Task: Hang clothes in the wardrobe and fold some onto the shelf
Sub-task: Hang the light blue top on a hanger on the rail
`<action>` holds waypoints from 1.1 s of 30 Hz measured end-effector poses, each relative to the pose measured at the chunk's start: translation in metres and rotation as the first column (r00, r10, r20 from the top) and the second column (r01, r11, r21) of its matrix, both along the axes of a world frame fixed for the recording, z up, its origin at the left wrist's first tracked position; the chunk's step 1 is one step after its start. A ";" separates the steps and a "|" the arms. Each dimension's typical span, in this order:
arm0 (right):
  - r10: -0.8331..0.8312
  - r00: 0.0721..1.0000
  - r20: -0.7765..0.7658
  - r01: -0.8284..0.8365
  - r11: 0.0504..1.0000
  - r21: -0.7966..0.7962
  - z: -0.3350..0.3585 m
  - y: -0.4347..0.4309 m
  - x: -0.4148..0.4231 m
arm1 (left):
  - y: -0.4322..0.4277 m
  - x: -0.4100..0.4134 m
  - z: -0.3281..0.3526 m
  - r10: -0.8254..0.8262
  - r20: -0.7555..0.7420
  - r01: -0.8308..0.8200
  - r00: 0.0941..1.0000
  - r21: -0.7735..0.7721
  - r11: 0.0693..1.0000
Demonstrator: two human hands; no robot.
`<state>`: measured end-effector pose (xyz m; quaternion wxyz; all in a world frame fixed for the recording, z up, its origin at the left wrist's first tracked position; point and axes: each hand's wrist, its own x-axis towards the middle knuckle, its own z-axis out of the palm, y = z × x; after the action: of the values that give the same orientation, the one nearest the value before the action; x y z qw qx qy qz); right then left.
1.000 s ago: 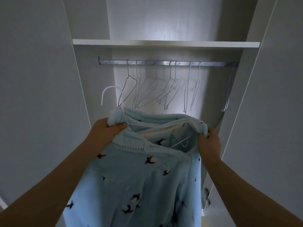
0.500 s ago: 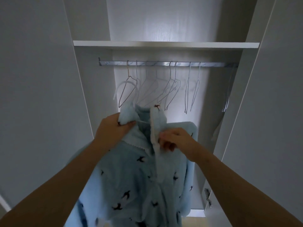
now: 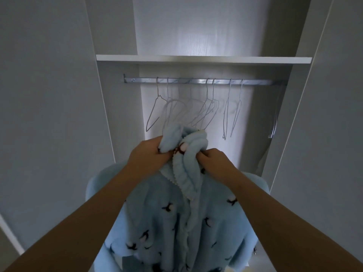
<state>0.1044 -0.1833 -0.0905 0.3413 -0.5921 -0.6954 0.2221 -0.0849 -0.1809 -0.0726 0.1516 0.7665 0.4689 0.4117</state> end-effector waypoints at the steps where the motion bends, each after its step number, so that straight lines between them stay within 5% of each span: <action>1: -0.051 0.999 -0.012 0.051 0.999 0.004 -0.002 0.001 0.003 | 0.001 -0.001 0.004 0.017 -0.054 -0.015 0.998 0.040 0.999; 4: -0.210 0.977 -0.048 0.210 0.978 -0.003 -0.009 0.000 0.022 | 0.012 -0.023 0.015 0.265 -0.049 -0.250 0.963 0.202 0.947; 6: -0.267 0.958 -0.101 0.263 0.964 -0.050 -0.012 -0.001 0.031 | 0.017 -0.033 0.016 0.430 0.136 -0.445 0.893 0.114 0.888; 8: -0.281 0.957 -0.068 0.275 0.958 -0.087 -0.015 0.000 0.027 | 0.011 -0.021 0.013 0.460 0.240 -0.457 0.855 -0.069 0.887; 10: -0.292 0.954 -0.061 0.289 0.955 -0.065 -0.017 0.001 0.018 | 0.000 0.002 0.003 0.237 0.037 -0.223 0.971 -0.235 0.946; 12: -0.310 0.945 -0.102 0.306 0.951 -0.051 -0.018 0.000 0.016 | -0.016 0.014 -0.008 -0.233 -0.132 0.138 0.964 -0.501 0.854; 14: -0.315 0.938 -0.144 0.312 0.949 -0.047 -0.018 -0.002 0.021 | -0.019 0.007 -0.013 -0.446 0.049 0.374 0.894 -0.631 0.679; 15: -0.317 0.936 -0.155 0.315 0.948 -0.040 -0.019 -0.003 0.025 | -0.016 0.001 -0.013 -0.404 0.149 0.415 0.902 -0.550 0.725; 17: -0.317 0.934 -0.165 0.319 0.948 -0.016 -0.019 -0.005 0.030 | -0.003 -0.010 -0.014 -0.096 0.142 0.119 0.985 -0.163 0.980; 19: -0.291 0.940 -0.179 0.297 0.955 0.009 -0.016 -0.006 0.030 | 0.011 -0.018 -0.011 0.149 -0.171 -0.120 0.974 0.165 0.979; 21: -0.262 0.945 -0.194 0.275 0.961 0.038 -0.013 -0.007 0.030 | 0.023 -0.022 -0.014 0.123 -0.465 -0.094 0.877 0.086 0.992; 22: -0.251 0.947 -0.203 0.267 0.962 0.055 -0.012 -0.008 0.031 | 0.026 -0.022 -0.015 0.084 -0.473 -0.091 0.877 0.008 0.996; 25: -0.238 0.949 -0.209 0.260 0.962 0.082 -0.008 -0.013 0.037 | 0.027 -0.018 -0.012 0.081 -0.299 -0.078 0.951 0.023 0.997; 28: -0.271 0.962 -0.011 0.272 0.962 0.032 -0.012 -0.017 0.046 | 0.027 -0.012 -0.002 0.103 -0.020 -0.101 0.995 0.051 0.994; 33: -0.305 0.916 0.259 0.326 0.944 -0.041 -0.022 -0.015 0.039 | 0.028 0.011 0.005 0.338 0.441 -0.377 0.831 0.000 0.926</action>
<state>0.1431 -0.1985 -0.1122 0.2574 -0.7335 -0.6181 0.1168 -0.0737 -0.1528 -0.0679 0.1388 0.5603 0.5400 0.6125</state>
